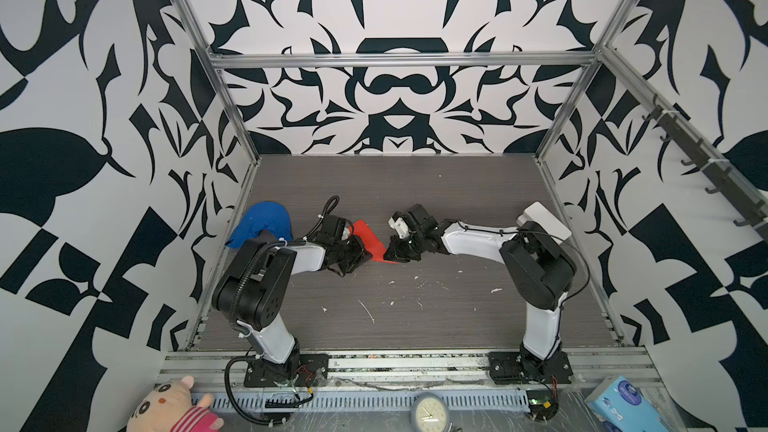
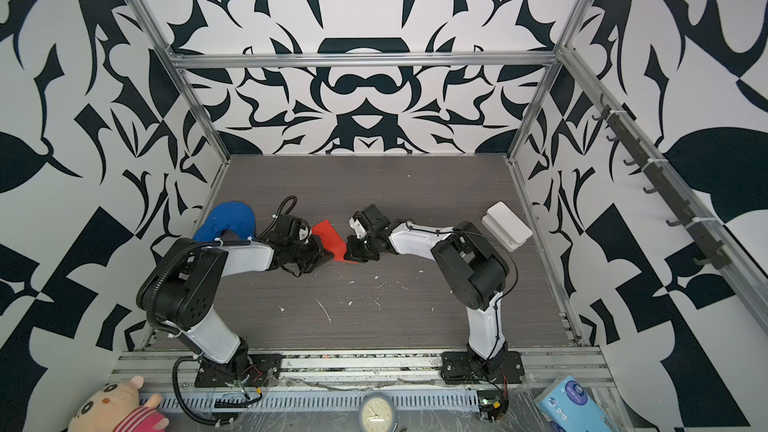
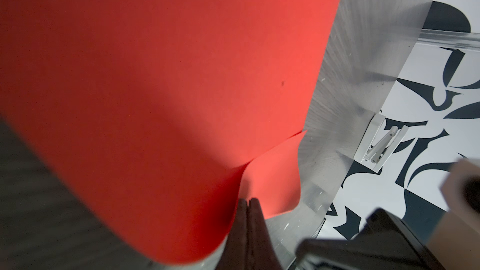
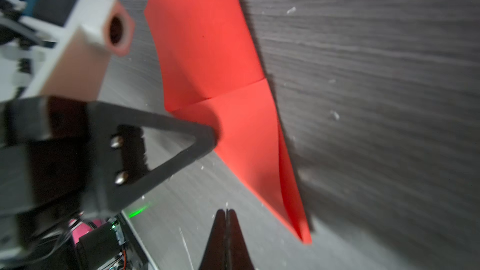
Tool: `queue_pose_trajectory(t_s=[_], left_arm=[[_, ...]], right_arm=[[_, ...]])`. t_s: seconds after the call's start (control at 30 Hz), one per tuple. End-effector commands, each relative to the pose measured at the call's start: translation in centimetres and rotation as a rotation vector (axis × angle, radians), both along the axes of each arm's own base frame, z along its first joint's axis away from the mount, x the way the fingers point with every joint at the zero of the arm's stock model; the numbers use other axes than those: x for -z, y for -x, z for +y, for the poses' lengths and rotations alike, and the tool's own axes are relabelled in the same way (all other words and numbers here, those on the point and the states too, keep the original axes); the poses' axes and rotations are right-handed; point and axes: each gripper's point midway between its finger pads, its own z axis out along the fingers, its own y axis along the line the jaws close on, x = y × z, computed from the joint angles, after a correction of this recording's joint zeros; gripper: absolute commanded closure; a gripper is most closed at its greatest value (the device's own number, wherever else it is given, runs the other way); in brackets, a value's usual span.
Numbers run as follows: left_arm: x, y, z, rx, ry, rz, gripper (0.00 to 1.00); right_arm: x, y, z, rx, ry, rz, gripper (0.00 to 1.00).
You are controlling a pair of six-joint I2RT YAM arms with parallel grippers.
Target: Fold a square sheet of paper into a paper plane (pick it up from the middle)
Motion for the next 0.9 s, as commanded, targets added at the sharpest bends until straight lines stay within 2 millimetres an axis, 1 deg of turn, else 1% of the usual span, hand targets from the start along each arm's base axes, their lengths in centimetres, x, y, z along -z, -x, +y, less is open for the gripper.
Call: queue_pose_trajectory(t_s=[0.0, 0.1, 0.23, 0.33, 0.4, 0.5, 0.53, 0.6, 0.7, 0.87], left_arm=[[4.1, 2.2, 2.9, -0.053, -0.16, 0.131, 1.0], [4.0, 2.1, 2.8, -0.05, -0.157, 0.126, 1.0], [3.7, 1.9, 2.7, -0.043, -0.153, 0.116, 1.0], [2.8, 1.2, 2.2, -0.025, -0.135, 0.067, 1.0], [1.3, 0.3, 1.7, -0.007, -0.109, 0.01, 1.0], [-2.2, -1.0, 0.1, 0.031, -0.051, -0.106, 0.99], [-3.0, -1.2, -0.3, 0.042, -0.041, -0.137, 0.96], [-4.0, -1.0, -1.5, 0.077, -0.018, -0.176, 0.93], [-3.5, -0.4, -2.8, 0.127, -0.007, -0.188, 0.9], [-1.7, -0.3, -3.9, 0.17, -0.037, -0.164, 0.9]], right_arm=[[0.4, -0.8, -0.1, 0.001, 0.018, -0.008, 1.0], [1.3, -1.1, -0.8, 0.021, 0.044, 0.0, 1.0], [1.9, -1.3, -1.8, 0.044, 0.06, 0.004, 1.0], [2.1, -1.2, -2.1, 0.048, 0.062, 0.016, 1.0], [2.1, -1.1, -2.0, 0.048, 0.052, 0.028, 1.0], [2.3, -1.1, -1.8, 0.053, 0.051, 0.043, 1.0], [2.3, -1.1, -1.8, 0.056, 0.053, 0.044, 1.0], [2.5, -1.1, -1.9, 0.064, 0.061, 0.054, 1.0], [2.9, -1.0, -2.1, 0.067, 0.075, 0.069, 1.0], [3.3, -0.8, -2.4, 0.069, 0.099, 0.08, 1.0]])
